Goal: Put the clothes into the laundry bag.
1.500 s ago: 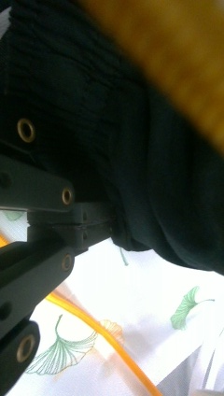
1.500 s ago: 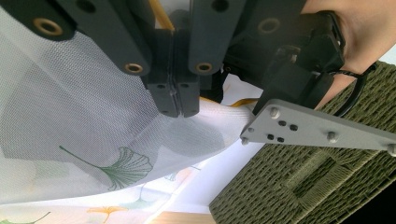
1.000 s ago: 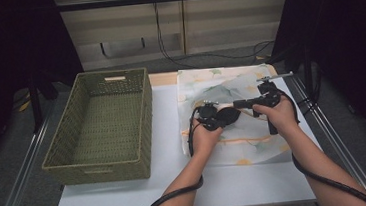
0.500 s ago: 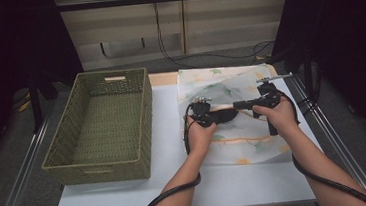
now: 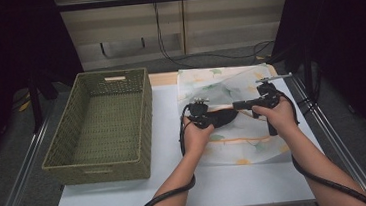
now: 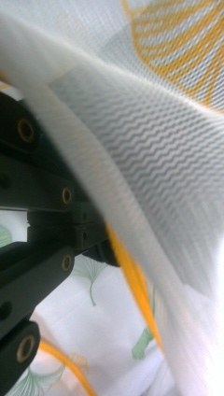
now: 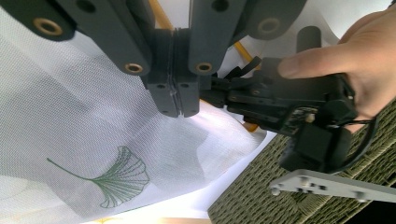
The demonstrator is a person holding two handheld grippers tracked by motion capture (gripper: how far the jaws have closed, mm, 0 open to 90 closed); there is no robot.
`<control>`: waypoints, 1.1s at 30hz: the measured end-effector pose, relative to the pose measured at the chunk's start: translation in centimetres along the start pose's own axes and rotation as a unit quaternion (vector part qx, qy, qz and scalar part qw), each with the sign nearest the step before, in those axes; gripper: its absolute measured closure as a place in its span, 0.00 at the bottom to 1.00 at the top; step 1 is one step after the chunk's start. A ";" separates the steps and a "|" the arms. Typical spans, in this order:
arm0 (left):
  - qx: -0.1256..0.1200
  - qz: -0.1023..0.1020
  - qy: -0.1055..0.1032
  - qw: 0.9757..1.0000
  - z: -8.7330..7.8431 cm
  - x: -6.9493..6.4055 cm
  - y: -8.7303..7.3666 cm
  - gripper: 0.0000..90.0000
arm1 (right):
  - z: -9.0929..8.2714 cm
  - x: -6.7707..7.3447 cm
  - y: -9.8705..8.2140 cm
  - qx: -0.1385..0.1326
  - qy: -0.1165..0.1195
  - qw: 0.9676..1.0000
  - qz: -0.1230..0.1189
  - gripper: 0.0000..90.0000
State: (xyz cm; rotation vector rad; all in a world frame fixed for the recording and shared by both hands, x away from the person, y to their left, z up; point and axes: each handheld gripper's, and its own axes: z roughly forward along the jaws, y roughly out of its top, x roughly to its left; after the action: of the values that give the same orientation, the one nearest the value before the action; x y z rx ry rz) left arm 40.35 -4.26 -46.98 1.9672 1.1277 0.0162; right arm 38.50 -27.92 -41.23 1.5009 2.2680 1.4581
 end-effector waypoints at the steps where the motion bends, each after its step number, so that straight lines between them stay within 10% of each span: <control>1: 0.005 0.002 0.002 1.000 -0.2 -0.1 0.0 1.00 | 0.0 0.0 0.0 0.000 0.001 1.000 -0.001 1.00; 33: 0.043 0.005 0.007 0.999 -1.9 1.0 -1.3 1.00 | 1.8 1.4 0.9 0.006 0.005 1.000 -0.016 1.00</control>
State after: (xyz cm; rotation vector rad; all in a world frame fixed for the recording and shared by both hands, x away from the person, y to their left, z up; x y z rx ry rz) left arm 39.25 -1.97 -46.98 2.0516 1.1449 -0.0136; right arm 39.26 -25.58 -41.00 1.4568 2.2995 1.4503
